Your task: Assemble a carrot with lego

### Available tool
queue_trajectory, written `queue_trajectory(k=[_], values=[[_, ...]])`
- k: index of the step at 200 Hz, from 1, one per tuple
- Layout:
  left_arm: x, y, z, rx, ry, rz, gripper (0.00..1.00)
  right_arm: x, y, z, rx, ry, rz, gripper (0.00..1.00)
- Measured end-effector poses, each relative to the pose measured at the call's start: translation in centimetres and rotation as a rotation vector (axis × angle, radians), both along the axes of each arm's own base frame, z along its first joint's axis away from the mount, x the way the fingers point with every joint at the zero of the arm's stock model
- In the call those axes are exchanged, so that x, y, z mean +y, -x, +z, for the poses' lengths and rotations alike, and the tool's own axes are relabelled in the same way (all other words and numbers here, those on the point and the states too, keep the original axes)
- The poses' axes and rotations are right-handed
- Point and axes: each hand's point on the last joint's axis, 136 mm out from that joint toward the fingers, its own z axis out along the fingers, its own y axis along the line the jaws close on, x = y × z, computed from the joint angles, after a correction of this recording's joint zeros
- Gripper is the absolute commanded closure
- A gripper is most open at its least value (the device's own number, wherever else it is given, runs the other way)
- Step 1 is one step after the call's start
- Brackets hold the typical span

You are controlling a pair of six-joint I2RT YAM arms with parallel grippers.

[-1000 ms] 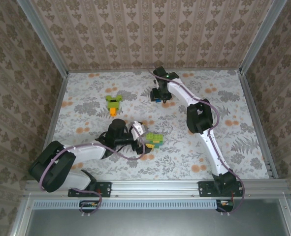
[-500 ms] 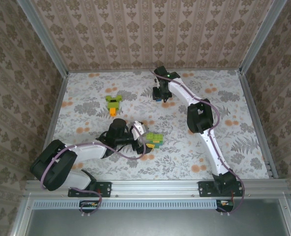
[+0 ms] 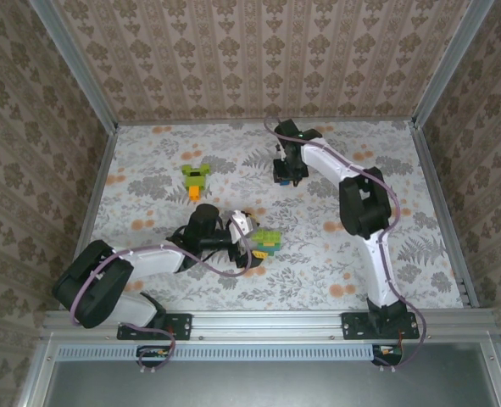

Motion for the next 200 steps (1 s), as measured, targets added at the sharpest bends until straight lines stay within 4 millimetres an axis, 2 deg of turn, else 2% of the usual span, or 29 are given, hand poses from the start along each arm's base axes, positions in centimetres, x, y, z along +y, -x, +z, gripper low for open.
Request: queue_trajectory(k=[34,90,153,200], values=[[-0.1,0.1,0.1,-0.011,0.001,-0.011,0.00,-1.0,2.5,2.8,-0.043,-0.021,-0.010,0.73],[-1.5,-0.9,1.8,-0.053,0.029,-0.043,0.00,-2.3,5.8,4.8,-0.063,-0.020,-0.007,0.73],[-2.0,-0.7,0.2,-0.012,0.002,-0.082,0.01,-2.6,8.2,8.3,-0.128,-0.041,0.009,0.73],[-2.3,-0.7,-0.8,0.015,-0.014,-0.103,0.05,-3.1,9.3,8.2,-0.121,-0.034,0.008,0.73]])
